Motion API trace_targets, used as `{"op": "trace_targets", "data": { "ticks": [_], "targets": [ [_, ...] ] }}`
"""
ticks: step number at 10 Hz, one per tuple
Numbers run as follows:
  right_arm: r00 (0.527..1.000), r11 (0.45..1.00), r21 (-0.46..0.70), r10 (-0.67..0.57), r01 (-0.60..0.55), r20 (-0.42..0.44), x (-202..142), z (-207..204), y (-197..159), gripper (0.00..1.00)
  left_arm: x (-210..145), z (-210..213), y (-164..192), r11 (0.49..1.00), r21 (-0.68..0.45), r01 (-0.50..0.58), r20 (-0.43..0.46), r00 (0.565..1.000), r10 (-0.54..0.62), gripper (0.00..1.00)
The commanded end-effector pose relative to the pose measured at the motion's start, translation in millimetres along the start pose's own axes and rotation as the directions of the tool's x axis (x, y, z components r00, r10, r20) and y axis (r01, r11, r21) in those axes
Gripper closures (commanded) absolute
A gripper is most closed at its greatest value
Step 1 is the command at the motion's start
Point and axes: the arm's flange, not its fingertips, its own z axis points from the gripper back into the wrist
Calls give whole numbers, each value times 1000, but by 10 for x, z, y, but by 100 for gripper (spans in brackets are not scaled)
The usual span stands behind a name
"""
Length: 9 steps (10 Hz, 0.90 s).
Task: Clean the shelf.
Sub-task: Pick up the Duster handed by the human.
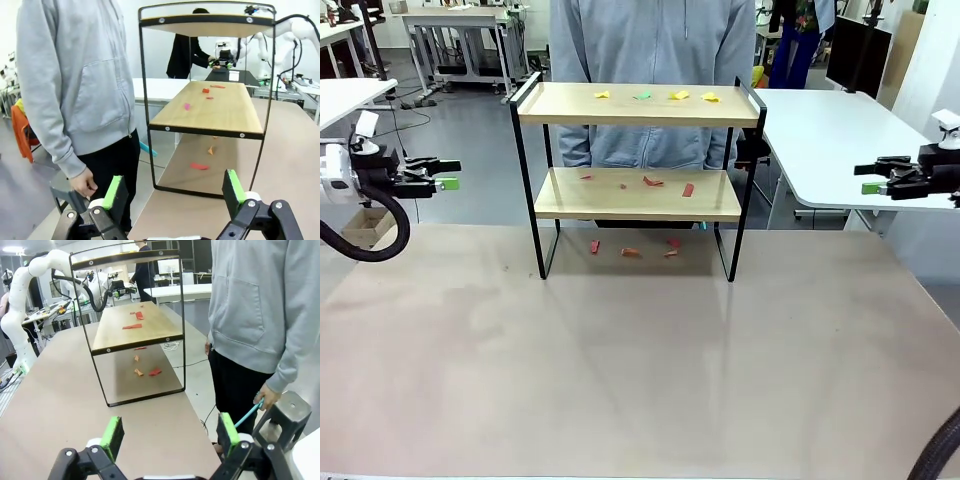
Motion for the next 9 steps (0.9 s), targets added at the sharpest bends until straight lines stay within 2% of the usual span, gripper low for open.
{"op": "trace_targets", "data": {
  "ticks": [1,4,9],
  "targets": [
    [999,1000,0,-2,2,47,74,-5,-54,0,9,10,5,997,-64,47,-2,999,-48,0],
    [998,1000,2,-24,24,54,101,8,-76,0,35,103,-18,993,-102,60,-24,998,-63,0],
    [999,1000,-1,-12,12,52,279,22,-55,0,188,248,-102,993,-96,69,9,998,-69,0]
  ]
}}
